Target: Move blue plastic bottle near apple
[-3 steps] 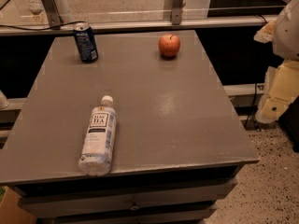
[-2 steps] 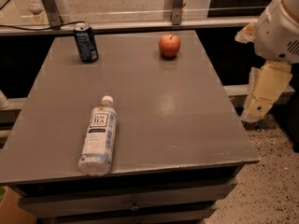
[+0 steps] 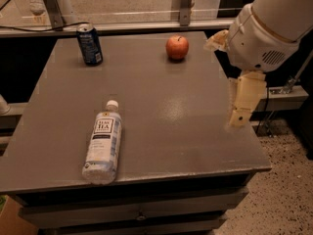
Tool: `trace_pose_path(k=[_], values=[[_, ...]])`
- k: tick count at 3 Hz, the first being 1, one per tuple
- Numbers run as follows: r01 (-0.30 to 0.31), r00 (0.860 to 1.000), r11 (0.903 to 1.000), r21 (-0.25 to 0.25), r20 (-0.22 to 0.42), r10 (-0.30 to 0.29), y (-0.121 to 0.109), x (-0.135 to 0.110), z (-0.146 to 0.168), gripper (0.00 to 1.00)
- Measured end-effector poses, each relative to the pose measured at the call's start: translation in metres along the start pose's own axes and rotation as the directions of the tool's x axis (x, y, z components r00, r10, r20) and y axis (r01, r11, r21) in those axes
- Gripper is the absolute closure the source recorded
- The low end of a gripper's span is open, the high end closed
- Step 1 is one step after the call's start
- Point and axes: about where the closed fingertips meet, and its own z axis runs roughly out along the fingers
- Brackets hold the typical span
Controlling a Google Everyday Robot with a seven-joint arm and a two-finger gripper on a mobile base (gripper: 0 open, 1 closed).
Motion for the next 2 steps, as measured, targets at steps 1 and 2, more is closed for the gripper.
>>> trace_pose_path(k=[1,2], values=[[0.148,0.987,0.9874,-0.055,0.065,-0.145,0.0039,-0.0290,0.0192,0.00],[0.172,0.983,0.9837,-0.051,0.068,-0.169,0.0038,-0.0306,0.0189,0.00]])
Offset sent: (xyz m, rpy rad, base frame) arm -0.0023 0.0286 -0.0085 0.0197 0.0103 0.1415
